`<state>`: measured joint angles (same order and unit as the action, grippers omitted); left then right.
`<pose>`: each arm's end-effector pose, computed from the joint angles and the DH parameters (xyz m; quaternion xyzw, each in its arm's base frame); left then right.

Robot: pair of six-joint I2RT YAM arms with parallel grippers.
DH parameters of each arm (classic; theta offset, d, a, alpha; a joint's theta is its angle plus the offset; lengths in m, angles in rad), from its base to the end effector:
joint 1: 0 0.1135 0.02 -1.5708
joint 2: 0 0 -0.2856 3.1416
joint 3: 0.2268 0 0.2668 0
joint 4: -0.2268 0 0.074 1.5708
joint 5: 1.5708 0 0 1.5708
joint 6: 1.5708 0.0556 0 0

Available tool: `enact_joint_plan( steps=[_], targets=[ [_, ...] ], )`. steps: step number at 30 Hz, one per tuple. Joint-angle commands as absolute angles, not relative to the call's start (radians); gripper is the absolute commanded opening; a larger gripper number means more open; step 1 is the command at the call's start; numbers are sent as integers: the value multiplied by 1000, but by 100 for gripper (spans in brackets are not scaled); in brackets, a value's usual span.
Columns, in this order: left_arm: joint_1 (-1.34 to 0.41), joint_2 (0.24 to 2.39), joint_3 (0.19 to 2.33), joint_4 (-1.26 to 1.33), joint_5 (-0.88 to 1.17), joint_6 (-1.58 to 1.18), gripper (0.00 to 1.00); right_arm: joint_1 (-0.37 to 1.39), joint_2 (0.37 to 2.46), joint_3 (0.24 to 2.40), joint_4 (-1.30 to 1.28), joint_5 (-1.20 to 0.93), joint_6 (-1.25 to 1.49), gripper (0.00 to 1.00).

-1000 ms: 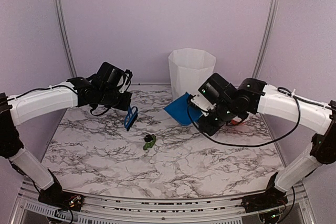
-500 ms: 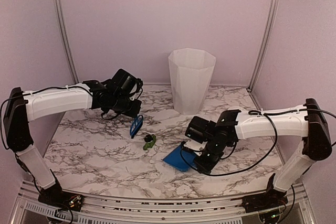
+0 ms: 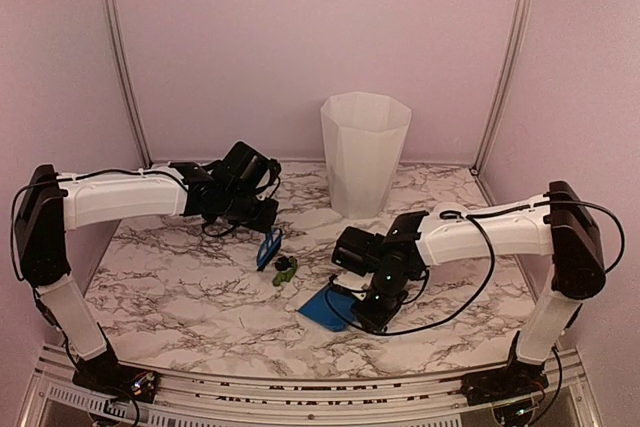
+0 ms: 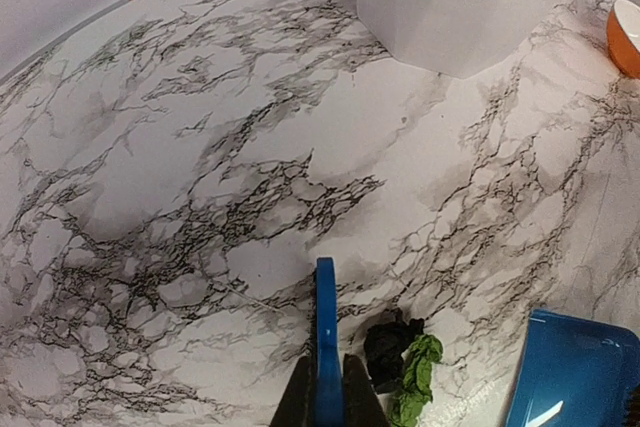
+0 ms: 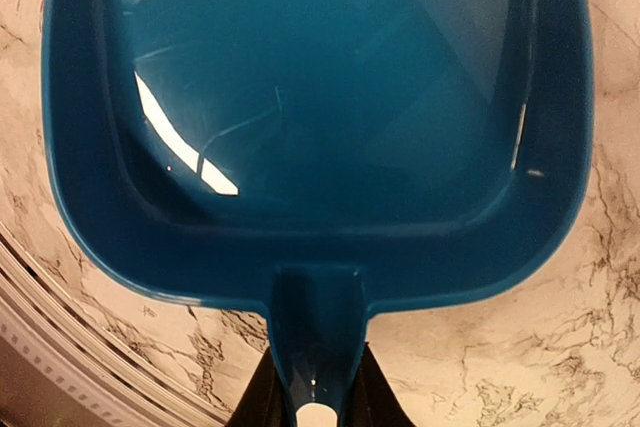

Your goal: Sweep away the paper scraps from the table

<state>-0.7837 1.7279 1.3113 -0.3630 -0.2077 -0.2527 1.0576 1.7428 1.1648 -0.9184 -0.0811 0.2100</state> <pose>0.3042 -0.2870 0.2550 0.2023 0.8961 -0.1068 0.3803 0.1576 0.2888 0.1740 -0.4120 0.9095 0.0546 0.0060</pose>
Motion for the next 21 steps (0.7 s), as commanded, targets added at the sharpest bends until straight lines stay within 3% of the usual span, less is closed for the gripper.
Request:
enact_joint_plan(
  steps=[1,9,21],
  targets=[
    [-816,1750,1294,-325,-132,-285,0,1065,1780,1219,-893,-80,192,0],
    [-895,1709,1295,-308,-45,-421,0,1064,1868,1251,-819,-91,187,0],
    [-916,1618,1308,-318,-97,-449,0,1065,1839,1246,-768,-30,241,0]
  ],
)
